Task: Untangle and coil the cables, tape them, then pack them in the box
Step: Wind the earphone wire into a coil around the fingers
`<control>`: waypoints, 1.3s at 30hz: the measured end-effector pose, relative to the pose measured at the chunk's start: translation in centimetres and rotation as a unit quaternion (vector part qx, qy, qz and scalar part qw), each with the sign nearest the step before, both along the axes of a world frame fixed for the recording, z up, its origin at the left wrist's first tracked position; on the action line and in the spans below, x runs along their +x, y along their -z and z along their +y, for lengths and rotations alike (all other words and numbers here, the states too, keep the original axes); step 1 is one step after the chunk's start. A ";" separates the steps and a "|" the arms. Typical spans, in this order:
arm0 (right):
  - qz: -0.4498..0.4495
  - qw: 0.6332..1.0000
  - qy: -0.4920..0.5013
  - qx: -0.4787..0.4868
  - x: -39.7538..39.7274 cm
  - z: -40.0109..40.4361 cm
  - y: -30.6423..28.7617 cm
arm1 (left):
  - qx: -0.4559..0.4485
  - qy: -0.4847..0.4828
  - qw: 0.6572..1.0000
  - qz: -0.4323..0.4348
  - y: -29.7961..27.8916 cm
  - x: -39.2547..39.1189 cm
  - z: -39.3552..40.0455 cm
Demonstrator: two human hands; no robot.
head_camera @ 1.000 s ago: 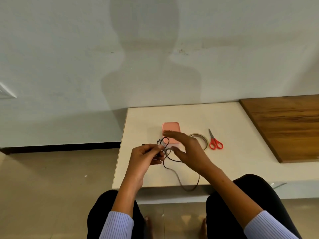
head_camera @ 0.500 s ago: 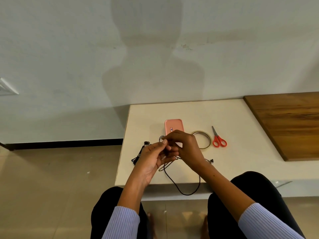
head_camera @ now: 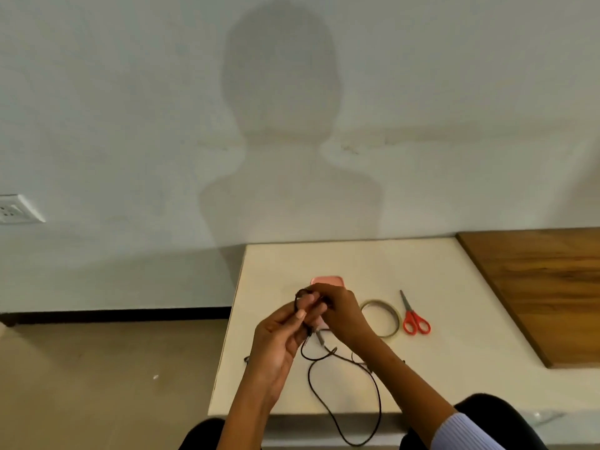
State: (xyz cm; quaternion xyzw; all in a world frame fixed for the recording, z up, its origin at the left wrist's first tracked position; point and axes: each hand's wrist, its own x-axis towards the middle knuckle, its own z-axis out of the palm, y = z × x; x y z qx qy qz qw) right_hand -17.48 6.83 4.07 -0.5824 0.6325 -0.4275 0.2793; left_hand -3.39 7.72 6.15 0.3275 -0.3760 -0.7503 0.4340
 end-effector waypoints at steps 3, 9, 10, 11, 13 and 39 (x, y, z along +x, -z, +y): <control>-0.012 1.000 -0.002 -0.026 -0.3 -1.7 -1.6 | -0.011 0.041 0.999 0.005 -0.3 0.5 -0.1; 0.048 0.995 -0.062 0.056 -0.6 -0.5 -0.5 | -0.016 0.114 0.993 0.031 -0.6 0.8 0.0; 0.093 0.990 -0.071 0.074 -0.7 0.1 0.1 | -0.017 0.118 0.992 0.029 -0.6 0.8 0.0; 0.117 0.988 -0.073 0.077 -0.8 0.6 0.7 | -0.015 0.119 0.992 0.025 -0.6 0.8 0.0; 0.122 0.987 -0.072 0.075 -1.0 1.6 1.8 | -0.008 0.112 0.994 0.012 -0.2 0.8 -0.2; 0.217 0.956 -0.187 0.057 -3.5 3.9 0.6 | -0.025 0.275 0.921 -0.274 2.1 0.8 -0.5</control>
